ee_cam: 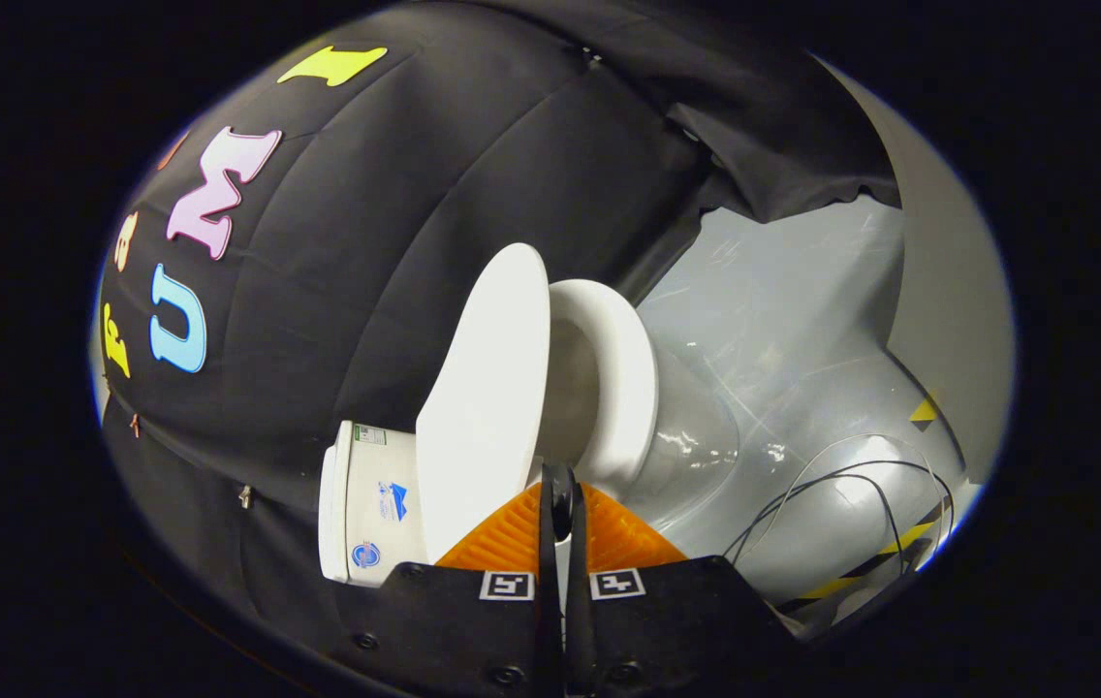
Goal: Open the toilet lid.
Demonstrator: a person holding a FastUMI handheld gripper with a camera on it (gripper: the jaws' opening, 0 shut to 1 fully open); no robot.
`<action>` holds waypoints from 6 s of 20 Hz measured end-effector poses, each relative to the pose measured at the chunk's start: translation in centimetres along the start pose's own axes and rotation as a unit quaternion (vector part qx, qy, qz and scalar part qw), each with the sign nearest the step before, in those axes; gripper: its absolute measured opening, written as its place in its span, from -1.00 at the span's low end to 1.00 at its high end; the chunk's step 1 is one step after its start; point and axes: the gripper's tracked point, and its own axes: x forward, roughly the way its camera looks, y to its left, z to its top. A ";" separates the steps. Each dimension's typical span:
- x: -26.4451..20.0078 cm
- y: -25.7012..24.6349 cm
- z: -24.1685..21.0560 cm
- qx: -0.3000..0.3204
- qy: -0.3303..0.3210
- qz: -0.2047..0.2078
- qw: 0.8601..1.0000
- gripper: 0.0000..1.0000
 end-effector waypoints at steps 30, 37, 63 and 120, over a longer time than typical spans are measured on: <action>-6.1 19.5 -2.4 -0.178 -0.008 -0.073 0.981 -0.88; -6.8 25.0 -4.8 -0.239 -0.024 -0.093 0.966 -0.88; -3.0 39.1 -16.8 -0.322 -0.044 -0.168 0.931 -0.87; -10.5 50.9 -9.3 -0.439 -0.174 0.080 0.878 1.00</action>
